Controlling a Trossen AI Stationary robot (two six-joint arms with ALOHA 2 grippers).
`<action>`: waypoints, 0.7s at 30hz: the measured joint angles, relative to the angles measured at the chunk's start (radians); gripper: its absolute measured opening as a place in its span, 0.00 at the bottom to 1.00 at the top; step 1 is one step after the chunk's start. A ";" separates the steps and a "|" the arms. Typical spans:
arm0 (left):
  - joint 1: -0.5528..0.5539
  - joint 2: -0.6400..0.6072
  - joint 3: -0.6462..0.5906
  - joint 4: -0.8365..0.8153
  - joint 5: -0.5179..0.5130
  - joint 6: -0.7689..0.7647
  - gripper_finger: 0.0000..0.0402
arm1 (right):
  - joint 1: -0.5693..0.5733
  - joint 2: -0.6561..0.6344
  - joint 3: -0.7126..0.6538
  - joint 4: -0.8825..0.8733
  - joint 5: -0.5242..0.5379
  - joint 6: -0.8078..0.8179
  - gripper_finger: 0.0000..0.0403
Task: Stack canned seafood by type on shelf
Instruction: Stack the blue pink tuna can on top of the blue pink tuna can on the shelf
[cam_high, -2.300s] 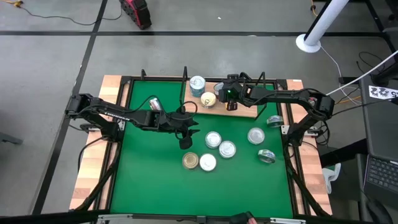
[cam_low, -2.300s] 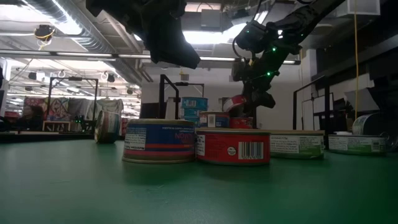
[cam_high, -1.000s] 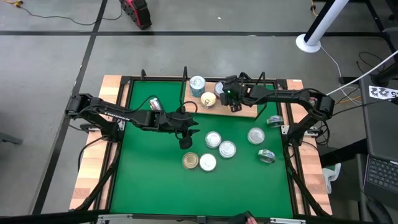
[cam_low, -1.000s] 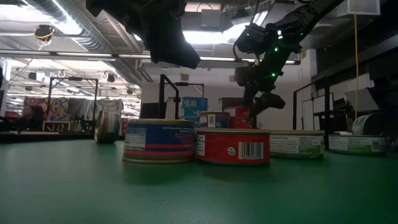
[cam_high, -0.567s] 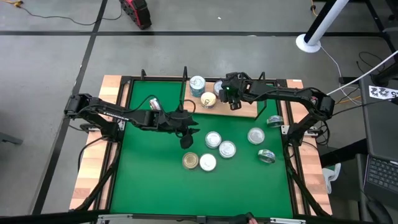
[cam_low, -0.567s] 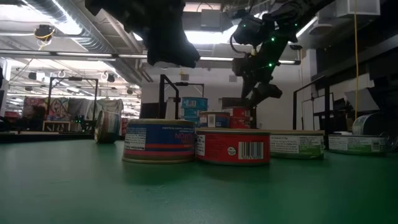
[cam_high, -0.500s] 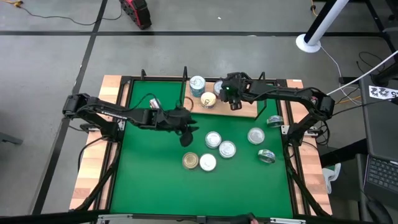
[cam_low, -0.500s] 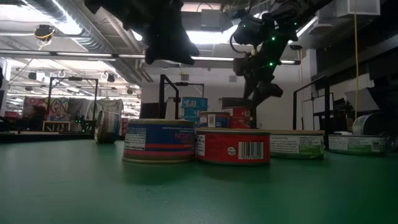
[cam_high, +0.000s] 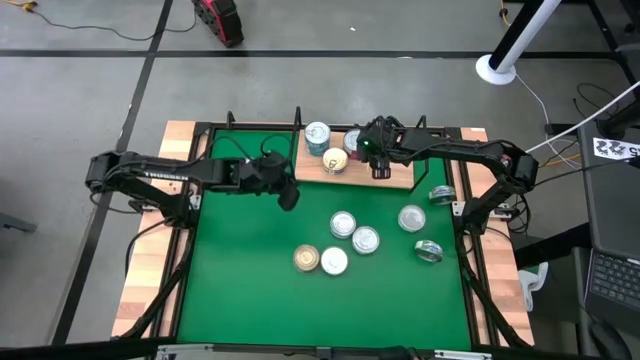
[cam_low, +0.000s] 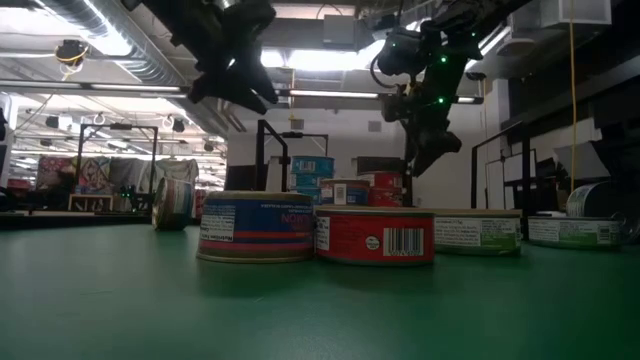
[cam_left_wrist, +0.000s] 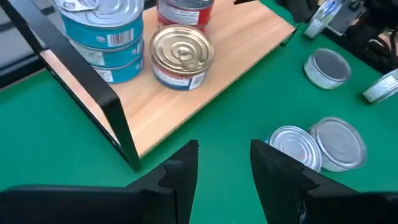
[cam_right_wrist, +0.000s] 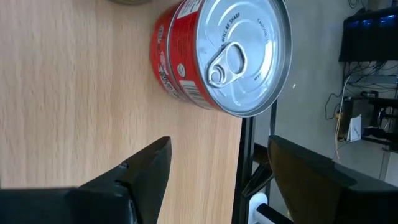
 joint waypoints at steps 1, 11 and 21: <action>0.009 0.000 0.000 -0.003 0.001 0.000 0.35 | 0.000 0.000 0.000 0.000 0.000 0.000 0.66; 0.128 0.000 0.000 -0.168 0.020 -0.100 0.35 | 0.000 0.000 0.000 0.001 -0.001 0.003 0.66; 0.222 0.000 0.000 -0.202 0.052 -0.029 0.35 | 0.000 0.000 0.000 0.003 -0.001 0.003 0.66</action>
